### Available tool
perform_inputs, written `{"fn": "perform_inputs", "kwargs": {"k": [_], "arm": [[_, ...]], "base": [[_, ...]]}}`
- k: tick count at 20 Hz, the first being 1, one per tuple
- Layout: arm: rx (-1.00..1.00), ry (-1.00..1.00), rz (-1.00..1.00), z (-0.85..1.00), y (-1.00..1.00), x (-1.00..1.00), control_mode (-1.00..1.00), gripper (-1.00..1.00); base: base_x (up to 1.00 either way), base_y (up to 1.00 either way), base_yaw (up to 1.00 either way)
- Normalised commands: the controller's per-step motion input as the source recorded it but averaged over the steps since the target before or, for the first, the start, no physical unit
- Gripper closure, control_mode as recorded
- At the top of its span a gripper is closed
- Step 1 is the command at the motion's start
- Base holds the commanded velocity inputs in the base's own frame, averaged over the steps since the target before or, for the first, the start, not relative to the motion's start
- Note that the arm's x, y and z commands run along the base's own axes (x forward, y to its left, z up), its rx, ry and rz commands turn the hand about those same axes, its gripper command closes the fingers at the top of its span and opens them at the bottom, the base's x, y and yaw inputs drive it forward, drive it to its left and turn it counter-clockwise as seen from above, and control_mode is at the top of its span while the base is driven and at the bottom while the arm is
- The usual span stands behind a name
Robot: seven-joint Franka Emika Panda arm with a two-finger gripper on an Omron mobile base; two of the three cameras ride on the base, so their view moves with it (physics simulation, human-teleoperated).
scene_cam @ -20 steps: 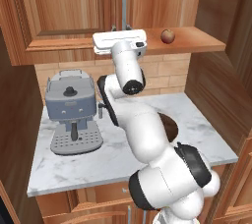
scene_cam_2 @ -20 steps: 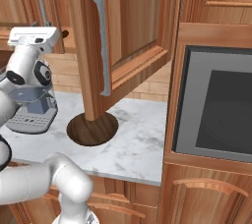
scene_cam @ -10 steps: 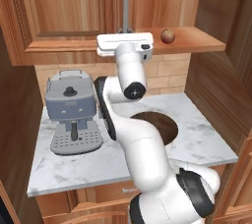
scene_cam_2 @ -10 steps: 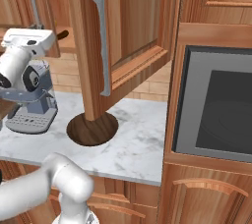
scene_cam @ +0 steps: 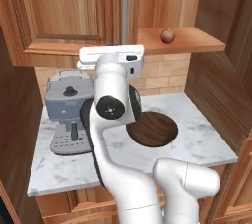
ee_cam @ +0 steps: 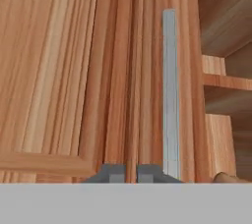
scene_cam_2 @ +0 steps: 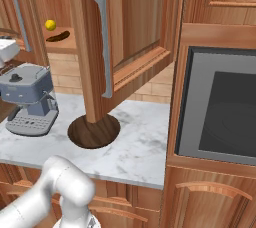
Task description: Open the cabinet. Pick the banana and peach from the cabinet and place them into the bowl. Then close the cabinet.
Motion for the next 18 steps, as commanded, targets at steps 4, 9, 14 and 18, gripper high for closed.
{"fn": "perform_inputs", "kwargs": {"k": [4,9,14,18], "arm": [[0.0,0.21,-0.14,-0.02,1.0,-1.0,-1.0,1.0],[0.0,0.18,-0.17,-0.02,0.97,-1.0,-1.0,1.0],[0.21,0.12,-0.25,0.31,-0.36,-1.0,-1.0,-1.0],[0.25,0.0,-0.11,0.0,-1.0,-0.47,-1.0,-1.0]], "base": [[0.0,0.0,0.0],[0.0,0.0,0.0],[0.0,0.0,0.0],[0.0,0.0,0.0]]}}
